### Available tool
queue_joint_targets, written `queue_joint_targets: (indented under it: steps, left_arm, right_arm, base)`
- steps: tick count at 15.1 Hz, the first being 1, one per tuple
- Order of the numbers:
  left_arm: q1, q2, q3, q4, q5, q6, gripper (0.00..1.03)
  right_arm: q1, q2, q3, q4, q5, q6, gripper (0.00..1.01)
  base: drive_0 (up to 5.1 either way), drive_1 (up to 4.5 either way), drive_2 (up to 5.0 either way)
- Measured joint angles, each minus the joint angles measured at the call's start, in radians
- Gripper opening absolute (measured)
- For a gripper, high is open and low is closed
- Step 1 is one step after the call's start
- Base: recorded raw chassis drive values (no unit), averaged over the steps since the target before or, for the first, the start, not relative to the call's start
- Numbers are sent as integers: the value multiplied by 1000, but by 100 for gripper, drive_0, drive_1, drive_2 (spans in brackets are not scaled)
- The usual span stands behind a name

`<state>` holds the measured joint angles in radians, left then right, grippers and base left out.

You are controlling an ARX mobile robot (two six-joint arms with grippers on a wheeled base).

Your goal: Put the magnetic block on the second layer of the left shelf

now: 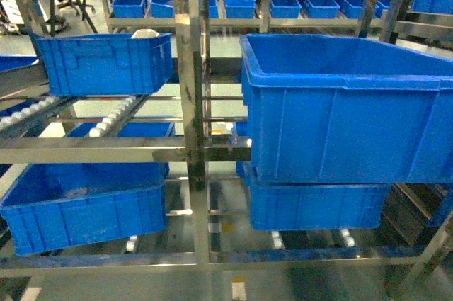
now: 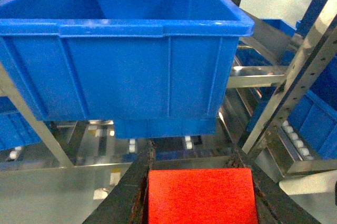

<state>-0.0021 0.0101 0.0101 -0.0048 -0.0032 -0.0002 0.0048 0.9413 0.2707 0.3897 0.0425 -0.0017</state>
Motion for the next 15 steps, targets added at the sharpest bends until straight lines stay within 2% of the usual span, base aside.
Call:
queue_joint_targets:
  steps: [6, 15]
  left_arm:
    - [0, 0, 0, 1, 2, 0, 98]
    - [0, 0, 0, 2, 3, 0, 98]
  right_arm:
    - [1, -5, 0, 6, 2, 0, 33]
    - [1, 0, 0, 7, 2, 0, 33]
  base:
    - [-3, 407, -412]
    - [0, 18, -17]
